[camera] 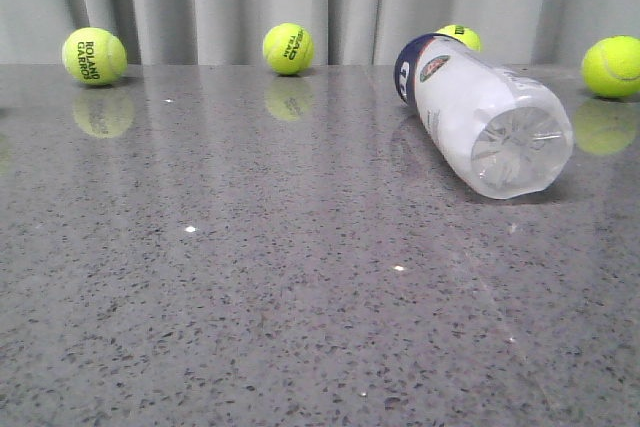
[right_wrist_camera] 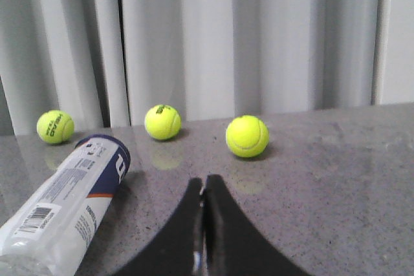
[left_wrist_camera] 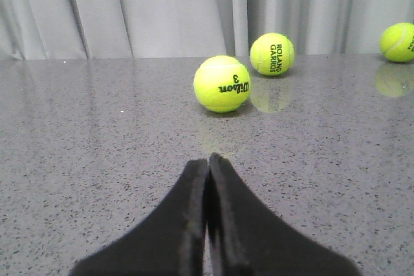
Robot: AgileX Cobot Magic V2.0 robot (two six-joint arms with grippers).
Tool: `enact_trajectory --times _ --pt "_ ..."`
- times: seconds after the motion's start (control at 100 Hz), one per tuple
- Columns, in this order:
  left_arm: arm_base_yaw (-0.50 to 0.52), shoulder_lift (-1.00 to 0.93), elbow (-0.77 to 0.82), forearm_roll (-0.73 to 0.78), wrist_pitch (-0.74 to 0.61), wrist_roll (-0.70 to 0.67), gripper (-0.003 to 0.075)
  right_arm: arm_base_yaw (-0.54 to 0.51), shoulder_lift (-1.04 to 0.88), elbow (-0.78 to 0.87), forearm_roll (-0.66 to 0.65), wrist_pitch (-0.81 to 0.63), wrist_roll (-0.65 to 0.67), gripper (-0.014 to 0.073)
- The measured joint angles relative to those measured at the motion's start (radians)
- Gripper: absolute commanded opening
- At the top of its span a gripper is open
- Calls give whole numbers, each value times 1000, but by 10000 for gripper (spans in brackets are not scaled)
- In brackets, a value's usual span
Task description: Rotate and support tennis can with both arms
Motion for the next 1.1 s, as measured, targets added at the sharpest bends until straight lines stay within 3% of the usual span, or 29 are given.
enact_trajectory --times 0.34,0.43,0.53,0.65,0.76,1.1 --pt "0 0 0 0 0 0 -20 0 365 -325 -6 339 2 -56" --pt "0 0 0 0 0 0 -20 0 456 -398 -6 399 2 -15" --pt "0 0 0 0 0 0 -20 0 543 -469 -6 443 2 147" --pt "0 0 0 0 0 0 -20 0 622 -525 -6 466 2 469" --pt "0 0 0 0 0 0 -20 0 666 -556 -6 471 2 667" --pt "0 0 0 0 0 0 -20 0 676 -576 -2 442 2 611"
